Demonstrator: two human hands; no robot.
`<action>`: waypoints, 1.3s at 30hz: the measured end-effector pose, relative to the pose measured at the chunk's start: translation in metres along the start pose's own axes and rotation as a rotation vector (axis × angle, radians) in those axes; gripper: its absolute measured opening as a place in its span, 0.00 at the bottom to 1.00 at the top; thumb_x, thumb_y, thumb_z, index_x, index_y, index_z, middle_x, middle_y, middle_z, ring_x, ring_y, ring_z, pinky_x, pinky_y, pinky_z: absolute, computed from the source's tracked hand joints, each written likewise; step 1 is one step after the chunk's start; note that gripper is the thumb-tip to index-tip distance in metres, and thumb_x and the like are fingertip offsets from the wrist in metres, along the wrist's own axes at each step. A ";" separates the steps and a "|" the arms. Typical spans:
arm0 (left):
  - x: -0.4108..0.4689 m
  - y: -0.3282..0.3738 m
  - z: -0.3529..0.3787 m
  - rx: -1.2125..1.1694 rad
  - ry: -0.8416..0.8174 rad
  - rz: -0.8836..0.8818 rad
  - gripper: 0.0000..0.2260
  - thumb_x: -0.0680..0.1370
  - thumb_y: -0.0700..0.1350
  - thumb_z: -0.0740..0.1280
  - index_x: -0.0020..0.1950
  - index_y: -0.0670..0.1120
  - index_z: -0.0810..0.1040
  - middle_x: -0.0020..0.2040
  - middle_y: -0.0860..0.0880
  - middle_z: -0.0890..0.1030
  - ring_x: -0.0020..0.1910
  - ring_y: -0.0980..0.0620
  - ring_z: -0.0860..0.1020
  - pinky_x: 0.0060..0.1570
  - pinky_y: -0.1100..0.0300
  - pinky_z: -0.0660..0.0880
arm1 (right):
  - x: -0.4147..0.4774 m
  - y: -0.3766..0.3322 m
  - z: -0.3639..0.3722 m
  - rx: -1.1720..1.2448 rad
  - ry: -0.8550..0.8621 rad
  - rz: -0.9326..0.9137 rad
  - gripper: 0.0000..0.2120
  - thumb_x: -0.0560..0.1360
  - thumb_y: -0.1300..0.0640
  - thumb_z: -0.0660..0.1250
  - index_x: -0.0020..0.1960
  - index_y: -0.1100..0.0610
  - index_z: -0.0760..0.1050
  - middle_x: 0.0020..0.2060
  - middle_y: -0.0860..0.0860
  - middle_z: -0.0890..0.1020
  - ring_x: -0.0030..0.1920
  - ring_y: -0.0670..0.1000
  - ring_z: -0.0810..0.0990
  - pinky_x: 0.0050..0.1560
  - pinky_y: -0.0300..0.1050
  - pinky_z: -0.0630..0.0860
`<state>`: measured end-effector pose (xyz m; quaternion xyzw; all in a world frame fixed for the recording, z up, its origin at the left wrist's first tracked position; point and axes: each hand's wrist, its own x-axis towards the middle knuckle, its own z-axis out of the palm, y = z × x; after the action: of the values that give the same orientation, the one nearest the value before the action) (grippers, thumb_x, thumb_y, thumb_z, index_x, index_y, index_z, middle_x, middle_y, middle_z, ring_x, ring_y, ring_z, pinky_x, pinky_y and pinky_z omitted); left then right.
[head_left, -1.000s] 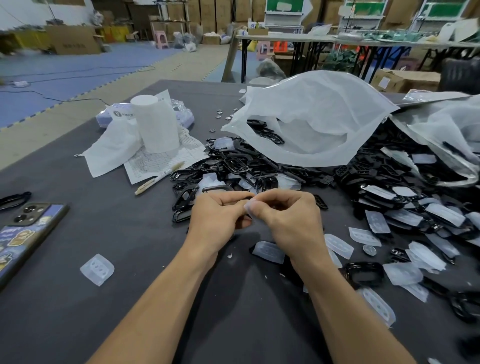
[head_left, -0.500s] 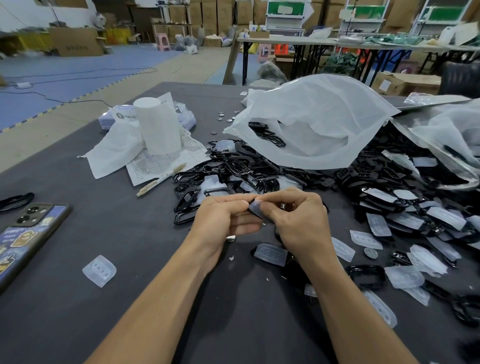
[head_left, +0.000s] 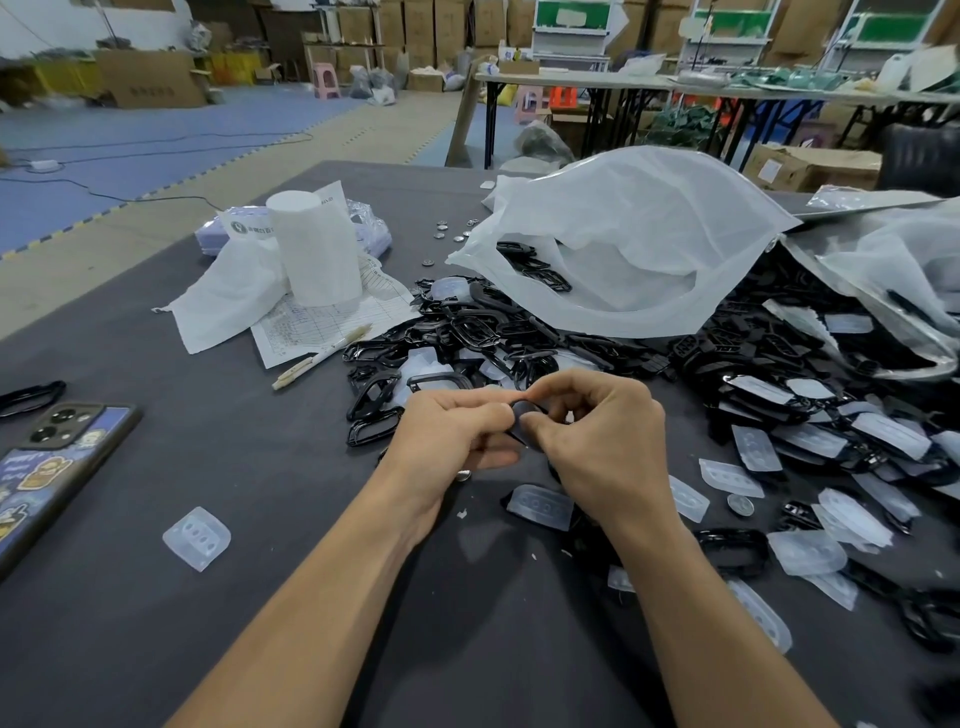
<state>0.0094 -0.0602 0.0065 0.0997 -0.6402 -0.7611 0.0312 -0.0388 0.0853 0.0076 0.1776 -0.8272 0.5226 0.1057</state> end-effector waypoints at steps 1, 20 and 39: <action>-0.001 0.000 0.001 0.014 0.003 0.011 0.14 0.79 0.34 0.69 0.46 0.51 0.90 0.43 0.47 0.88 0.37 0.56 0.84 0.41 0.63 0.82 | 0.000 0.000 0.000 -0.019 0.005 -0.006 0.08 0.67 0.58 0.81 0.39 0.47 0.84 0.29 0.46 0.80 0.27 0.42 0.73 0.30 0.30 0.67; 0.000 0.005 -0.005 -0.038 0.114 0.028 0.18 0.75 0.25 0.64 0.52 0.43 0.87 0.48 0.42 0.88 0.47 0.47 0.87 0.41 0.63 0.82 | 0.005 0.005 -0.005 0.230 -0.086 0.197 0.10 0.73 0.60 0.75 0.38 0.46 0.85 0.26 0.46 0.82 0.25 0.44 0.76 0.31 0.40 0.72; 0.000 0.004 -0.001 0.022 0.212 0.014 0.08 0.76 0.32 0.71 0.42 0.42 0.86 0.37 0.43 0.87 0.35 0.49 0.87 0.34 0.62 0.81 | 0.002 0.003 0.001 0.278 -0.089 0.205 0.07 0.67 0.52 0.74 0.43 0.43 0.85 0.33 0.48 0.86 0.32 0.45 0.82 0.38 0.47 0.78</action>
<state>0.0093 -0.0621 0.0104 0.1754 -0.6422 -0.7390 0.1032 -0.0422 0.0856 0.0056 0.1283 -0.7646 0.6315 -0.0106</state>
